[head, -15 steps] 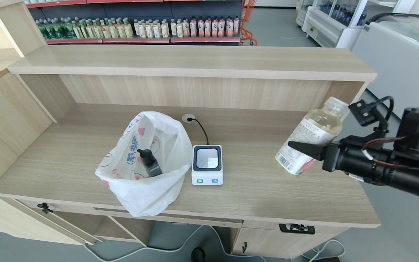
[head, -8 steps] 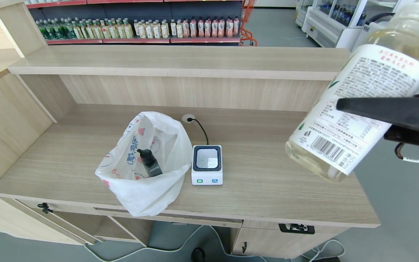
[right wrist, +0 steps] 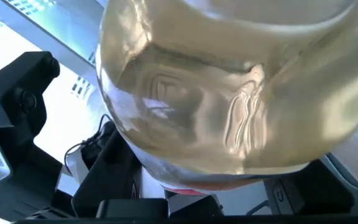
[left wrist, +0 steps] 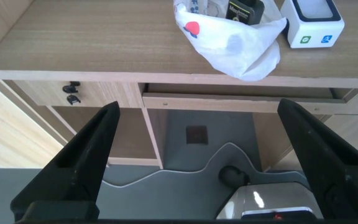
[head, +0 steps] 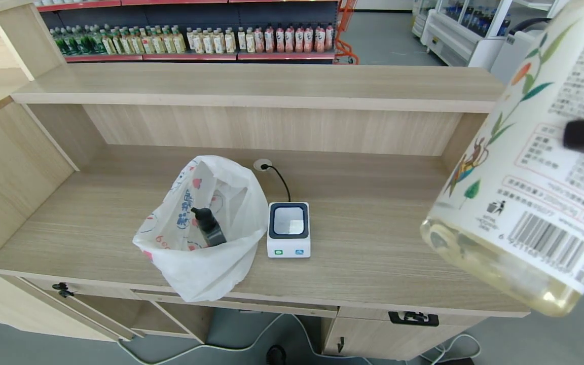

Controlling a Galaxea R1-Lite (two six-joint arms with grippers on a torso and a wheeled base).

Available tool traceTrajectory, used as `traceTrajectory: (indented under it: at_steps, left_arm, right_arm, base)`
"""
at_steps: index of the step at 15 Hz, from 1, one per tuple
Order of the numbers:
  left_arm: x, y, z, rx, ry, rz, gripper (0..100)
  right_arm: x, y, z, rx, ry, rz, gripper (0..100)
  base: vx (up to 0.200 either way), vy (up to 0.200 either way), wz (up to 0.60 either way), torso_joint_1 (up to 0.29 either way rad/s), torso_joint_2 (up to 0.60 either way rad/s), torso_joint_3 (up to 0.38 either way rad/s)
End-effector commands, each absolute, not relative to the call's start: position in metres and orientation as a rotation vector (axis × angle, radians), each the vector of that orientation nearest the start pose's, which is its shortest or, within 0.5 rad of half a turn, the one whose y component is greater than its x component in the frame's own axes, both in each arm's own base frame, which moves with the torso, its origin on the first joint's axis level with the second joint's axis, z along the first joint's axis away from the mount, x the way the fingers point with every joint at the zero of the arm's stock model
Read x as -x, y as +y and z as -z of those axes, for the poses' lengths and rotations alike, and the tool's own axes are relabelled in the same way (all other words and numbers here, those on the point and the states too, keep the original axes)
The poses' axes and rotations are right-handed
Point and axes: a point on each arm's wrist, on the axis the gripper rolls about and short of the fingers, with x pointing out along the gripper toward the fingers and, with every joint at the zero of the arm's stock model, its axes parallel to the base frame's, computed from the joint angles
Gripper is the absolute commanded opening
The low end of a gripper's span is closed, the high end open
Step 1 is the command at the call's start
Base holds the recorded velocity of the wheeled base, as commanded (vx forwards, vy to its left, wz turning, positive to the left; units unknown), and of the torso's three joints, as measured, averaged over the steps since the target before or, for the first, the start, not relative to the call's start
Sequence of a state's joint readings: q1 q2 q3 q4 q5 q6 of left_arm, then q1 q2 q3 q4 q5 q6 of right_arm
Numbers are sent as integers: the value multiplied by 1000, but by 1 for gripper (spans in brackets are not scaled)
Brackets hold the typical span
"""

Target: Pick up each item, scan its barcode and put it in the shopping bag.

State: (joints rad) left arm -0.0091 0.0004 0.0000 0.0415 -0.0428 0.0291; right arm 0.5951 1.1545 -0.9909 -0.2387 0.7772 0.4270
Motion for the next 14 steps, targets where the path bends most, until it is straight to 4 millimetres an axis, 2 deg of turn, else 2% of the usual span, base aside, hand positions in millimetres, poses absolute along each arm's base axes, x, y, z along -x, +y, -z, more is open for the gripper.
traceTrajectory:
  at_steps: [1,7,14]
  left_arm:
    - [23,-1,-71,-28,42,53,100]
    - [23,-1,-71,-28,42,53,100]
    - [23,-1,-71,-28,42,53,100]
  right_arm:
    - [-115,100,-332,-353,219,-1385,0]
    - [-98,90,-331,-363,285,-1427,0]
    - [-91,85,-328,-366,313,-1421,0]
  base:
    - [0,0,0,0,0,0]
    - [0,0,0,0,0,0]
    - [0,0,0,0,0,0]
